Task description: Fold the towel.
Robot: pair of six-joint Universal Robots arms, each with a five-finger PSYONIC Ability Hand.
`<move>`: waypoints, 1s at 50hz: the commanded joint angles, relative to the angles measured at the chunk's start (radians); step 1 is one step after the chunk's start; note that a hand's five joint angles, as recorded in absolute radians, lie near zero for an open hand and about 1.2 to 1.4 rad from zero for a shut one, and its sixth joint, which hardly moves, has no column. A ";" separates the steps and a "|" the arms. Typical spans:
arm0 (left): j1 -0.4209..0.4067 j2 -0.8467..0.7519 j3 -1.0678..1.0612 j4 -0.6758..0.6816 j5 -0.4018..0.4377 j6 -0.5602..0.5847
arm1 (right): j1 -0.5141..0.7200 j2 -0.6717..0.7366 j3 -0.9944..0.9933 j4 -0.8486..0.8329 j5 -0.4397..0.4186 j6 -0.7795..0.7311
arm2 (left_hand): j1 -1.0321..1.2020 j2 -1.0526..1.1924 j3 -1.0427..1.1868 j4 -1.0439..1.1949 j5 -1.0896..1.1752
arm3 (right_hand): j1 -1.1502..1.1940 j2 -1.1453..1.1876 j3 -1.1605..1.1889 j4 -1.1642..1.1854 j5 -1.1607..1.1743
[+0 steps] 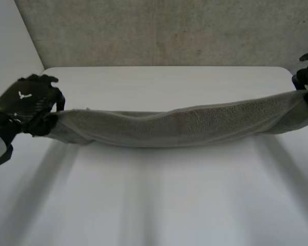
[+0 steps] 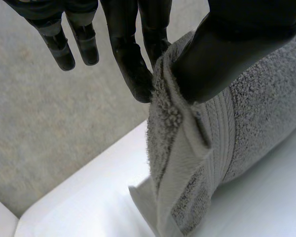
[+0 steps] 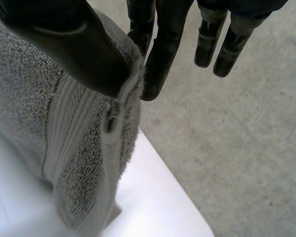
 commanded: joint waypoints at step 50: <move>-0.186 -0.972 0.778 -0.028 -0.225 0.048 | 0.366 1.001 -0.724 -0.036 0.449 -0.142 | 0.105 0.053 -0.042 -0.056 0.072 | 0.092 0.075 -0.050 -0.078 0.063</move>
